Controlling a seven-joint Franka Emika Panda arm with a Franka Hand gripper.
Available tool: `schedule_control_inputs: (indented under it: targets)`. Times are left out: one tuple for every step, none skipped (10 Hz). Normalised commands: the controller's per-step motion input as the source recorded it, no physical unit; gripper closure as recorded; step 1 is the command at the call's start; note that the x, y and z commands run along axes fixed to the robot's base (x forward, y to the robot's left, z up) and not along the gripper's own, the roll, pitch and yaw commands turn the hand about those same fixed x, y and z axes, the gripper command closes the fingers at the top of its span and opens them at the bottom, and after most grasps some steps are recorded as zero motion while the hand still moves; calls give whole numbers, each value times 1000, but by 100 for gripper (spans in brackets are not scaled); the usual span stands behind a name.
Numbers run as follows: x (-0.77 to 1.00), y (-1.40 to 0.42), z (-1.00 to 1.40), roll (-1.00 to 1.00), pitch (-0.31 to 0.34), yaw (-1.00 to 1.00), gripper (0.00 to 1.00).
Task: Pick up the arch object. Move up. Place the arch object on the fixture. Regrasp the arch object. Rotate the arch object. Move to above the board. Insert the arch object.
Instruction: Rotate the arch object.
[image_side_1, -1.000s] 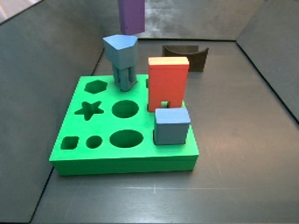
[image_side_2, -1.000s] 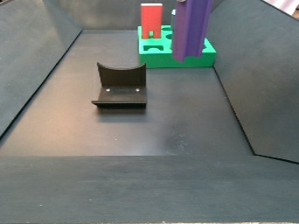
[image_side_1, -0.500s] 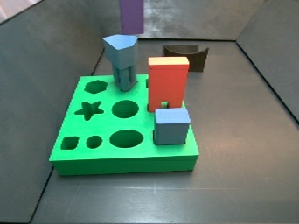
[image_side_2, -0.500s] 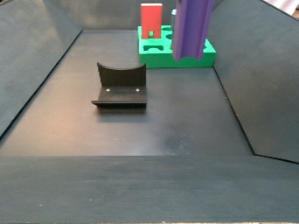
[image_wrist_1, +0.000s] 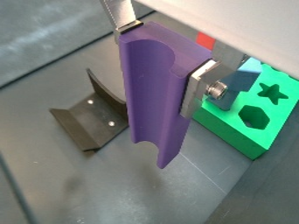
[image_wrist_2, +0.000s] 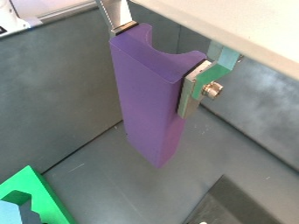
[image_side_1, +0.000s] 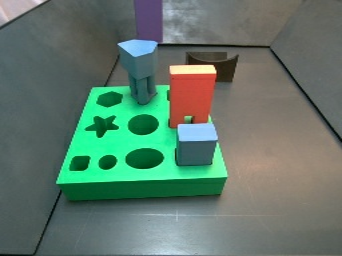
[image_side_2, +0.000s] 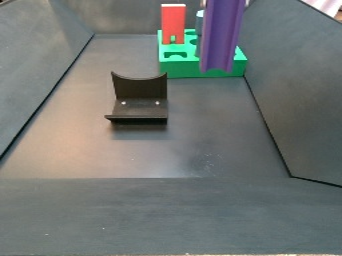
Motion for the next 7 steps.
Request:
schedule_control_inputs:
  targets:
    - [21, 12, -1000, -306, -1, -100, 100]
    - [15, 17, -1000, -253, -27, -80, 100]
    - [7, 16, -1000, -197, -60, -61, 100]
    - [3, 20, -1000, -178, -73, -55, 100]
    - [9, 26, -859, -171, -72, -53, 100]
    - [13, 29, -678, -166, -68, -52, 100]
    - [11, 31, -501, -161, -63, -52, 100]
